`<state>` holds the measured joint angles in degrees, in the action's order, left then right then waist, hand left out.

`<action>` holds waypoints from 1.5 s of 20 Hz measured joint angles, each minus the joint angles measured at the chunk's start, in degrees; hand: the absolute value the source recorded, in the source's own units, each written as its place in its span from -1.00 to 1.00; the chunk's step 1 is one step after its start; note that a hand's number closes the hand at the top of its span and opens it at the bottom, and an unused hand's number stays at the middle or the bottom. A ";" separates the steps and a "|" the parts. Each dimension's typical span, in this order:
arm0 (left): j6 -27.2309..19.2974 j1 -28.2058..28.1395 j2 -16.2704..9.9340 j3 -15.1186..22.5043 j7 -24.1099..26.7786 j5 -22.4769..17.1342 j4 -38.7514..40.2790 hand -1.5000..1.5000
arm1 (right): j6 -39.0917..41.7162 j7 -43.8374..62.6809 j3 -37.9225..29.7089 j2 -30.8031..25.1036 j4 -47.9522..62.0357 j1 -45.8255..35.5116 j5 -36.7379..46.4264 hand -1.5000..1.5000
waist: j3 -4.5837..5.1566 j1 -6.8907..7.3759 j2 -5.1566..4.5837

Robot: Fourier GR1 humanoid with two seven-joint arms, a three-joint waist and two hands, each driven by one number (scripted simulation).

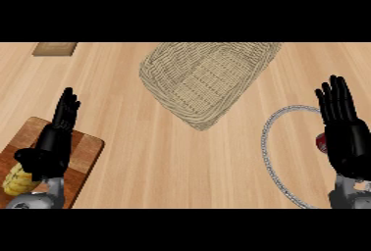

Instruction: Pick the can from the placemat and place it in the basket

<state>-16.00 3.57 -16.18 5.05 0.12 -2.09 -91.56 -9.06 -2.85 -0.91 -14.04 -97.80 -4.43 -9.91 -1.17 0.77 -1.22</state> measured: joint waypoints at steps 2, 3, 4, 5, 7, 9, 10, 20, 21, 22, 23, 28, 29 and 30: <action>1.65 1.21 -1.91 -0.96 -1.03 0.03 -0.11 0.00 | 1.82 0.60 -0.12 -0.39 1.35 -1.16 -1.06 1.00 | 0.44 -0.23 0.46; 2.57 1.42 -2.81 -1.11 -0.60 0.22 -0.16 0.00 | 3.89 0.87 -1.01 -1.66 2.98 -2.45 -2.39 1.00 | 0.59 -0.19 0.59; 3.61 2.16 -3.90 -1.18 -0.32 0.52 0.08 0.00 | 5.86 1.63 -1.51 -2.82 4.45 -4.27 -3.64 1.00 | 0.70 -0.13 0.64; 4.46 2.96 -4.83 -1.04 -0.08 1.03 0.14 0.00 | 7.91 2.90 -1.94 -4.13 5.44 -5.99 -5.05 1.00 | 0.80 -0.12 0.71; 5.64 3.86 -6.19 -1.00 -0.08 1.49 0.22 0.00 | 7.15 2.27 -5.25 -3.15 6.71 -8.85 -8.30 1.00 | 0.40 -1.25 1.30; 7.43 5.15 -6.87 -0.03 -0.01 1.67 0.52 0.00 | 7.86 3.40 -4.16 0.91 8.27 -11.03 -12.37 1.00 | 0.63 -0.65 1.10; 8.47 6.01 -7.30 -0.08 0.26 1.54 1.24 0.00 | 6.64 3.30 -2.50 2.76 9.20 -12.25 -11.28 -1.00 | 0.76 -0.53 1.07; 11.93 7.23 -8.79 -1.11 0.65 1.22 3.25 0.00 | -8.59 15.95 5.02 -4.55 12.53 -22.38 13.75 -1.00 | 1.47 -0.89 1.50; 12.00 7.16 -8.89 -1.13 0.70 1.31 3.41 0.00 | -7.69 18.44 5.29 -7.57 12.95 -22.86 15.83 -1.00 | 1.52 -1.18 1.56; 11.93 7.08 -8.88 -1.12 0.67 1.43 3.30 0.00 | -6.25 21.21 5.60 -10.65 13.30 -23.57 17.61 -1.00 | 1.55 -1.31 1.65; 11.78 7.13 -8.80 -1.16 0.60 1.49 3.28 0.00 | -4.21 24.13 6.35 -13.54 13.53 -24.41 19.17 -1.00 | 1.60 -1.42 1.75; 12.32 7.06 -9.02 -1.19 0.35 1.32 2.87 0.00 | 13.50 34.52 10.79 -26.56 14.40 -28.78 20.46 -1.00 | 1.69 -1.02 1.83; 12.66 6.98 -9.16 -1.25 0.36 1.12 2.91 0.00 | 17.70 36.02 11.48 -28.55 14.48 -29.73 19.46 -1.00 | 1.67 -0.89 1.80; 12.63 7.08 -9.07 -1.16 0.30 1.22 2.89 0.00 | 21.91 37.36 11.97 -30.30 14.81 -30.75 18.10 -1.00 | 1.64 -0.77 1.73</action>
<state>-3.37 10.65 -25.26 3.90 0.42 -0.87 -88.67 12.85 34.51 11.06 -44.34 -82.99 -35.17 8.19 0.47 0.00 0.51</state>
